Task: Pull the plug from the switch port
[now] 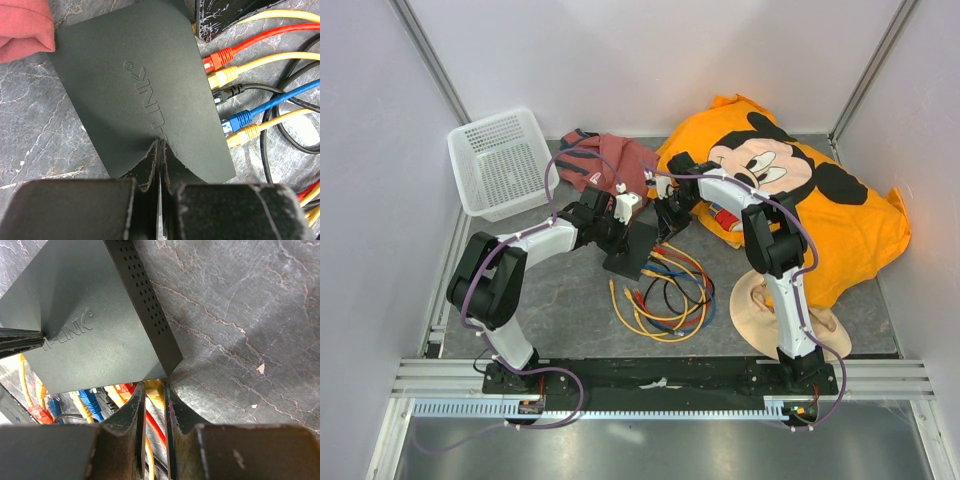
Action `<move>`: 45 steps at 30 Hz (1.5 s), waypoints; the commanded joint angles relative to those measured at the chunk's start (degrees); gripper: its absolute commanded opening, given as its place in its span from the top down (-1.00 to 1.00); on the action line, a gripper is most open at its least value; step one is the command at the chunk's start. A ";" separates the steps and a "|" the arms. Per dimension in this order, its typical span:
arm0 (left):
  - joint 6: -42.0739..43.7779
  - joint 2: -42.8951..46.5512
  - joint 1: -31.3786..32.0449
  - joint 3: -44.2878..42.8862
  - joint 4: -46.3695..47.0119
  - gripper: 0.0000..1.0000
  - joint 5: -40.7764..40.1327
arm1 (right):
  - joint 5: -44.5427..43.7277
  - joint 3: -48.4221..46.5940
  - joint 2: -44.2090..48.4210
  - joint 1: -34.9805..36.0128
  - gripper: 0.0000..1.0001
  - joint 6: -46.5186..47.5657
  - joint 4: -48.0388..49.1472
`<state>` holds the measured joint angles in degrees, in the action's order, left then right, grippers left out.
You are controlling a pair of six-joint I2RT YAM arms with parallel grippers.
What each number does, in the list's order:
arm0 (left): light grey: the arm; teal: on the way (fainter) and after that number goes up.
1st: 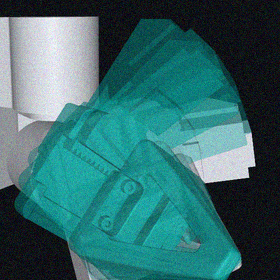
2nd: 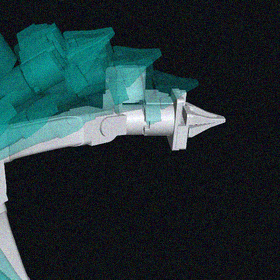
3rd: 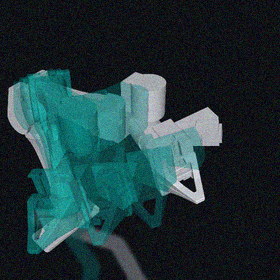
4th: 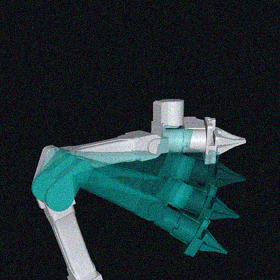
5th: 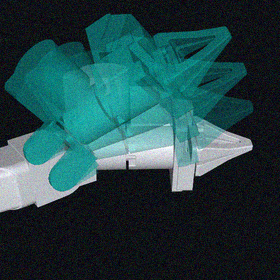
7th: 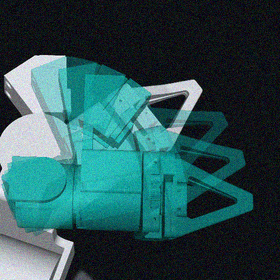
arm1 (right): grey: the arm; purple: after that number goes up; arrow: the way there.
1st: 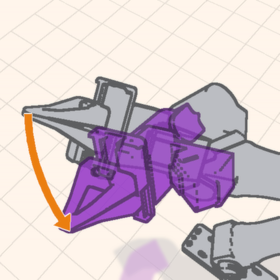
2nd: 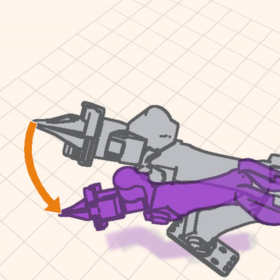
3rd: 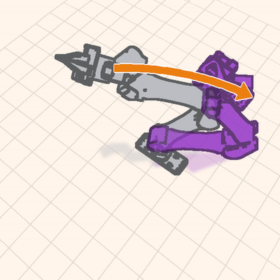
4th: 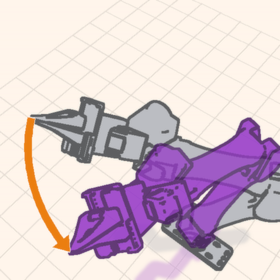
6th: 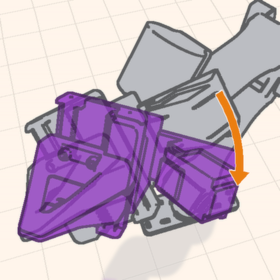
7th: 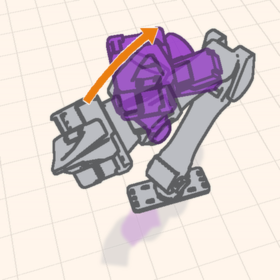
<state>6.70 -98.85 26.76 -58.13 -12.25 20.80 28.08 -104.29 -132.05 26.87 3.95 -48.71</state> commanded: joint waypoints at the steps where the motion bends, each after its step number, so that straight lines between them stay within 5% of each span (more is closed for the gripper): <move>1: 0.25 -1.70 0.39 -1.20 -1.55 0.97 -1.72 | -18.58 7.43 -7.00 0.64 1.00 5.19 -11.85; 22: 0.94 0.57 0.39 -0.24 0.11 0.97 -0.33 | -11.65 9.63 -7.69 -0.59 0.98 11.35 -19.14; 24: 1.03 1.98 0.48 -0.49 0.13 0.97 1.26 | -7.70 8.84 -8.57 -1.55 0.81 12.22 -19.32; 27: 1.47 5.50 0.48 -2.07 -1.71 0.97 5.82 | -0.58 7.70 -9.63 -3.13 0.22 13.36 -19.76; 30: 5.59 9.63 0.74 -1.29 -5.84 0.94 13.20 | 6.78 6.38 -10.33 -4.37 -0.03 14.51 -21.16; 36: 18.59 13.85 1.80 3.54 -14.90 0.96 17.52 | 13.05 6.29 -10.86 -7.00 -0.11 14.25 -21.08; 45: 22.39 12.28 6.37 6.36 -13.42 0.97 12.09 | 10.43 7.17 -7.00 -9.56 -0.10 5.20 -10.81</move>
<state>24.75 -85.62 31.40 -52.31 -26.89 34.76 50.28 -98.98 -137.80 19.38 13.69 -74.76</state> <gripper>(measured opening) 0.022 0.547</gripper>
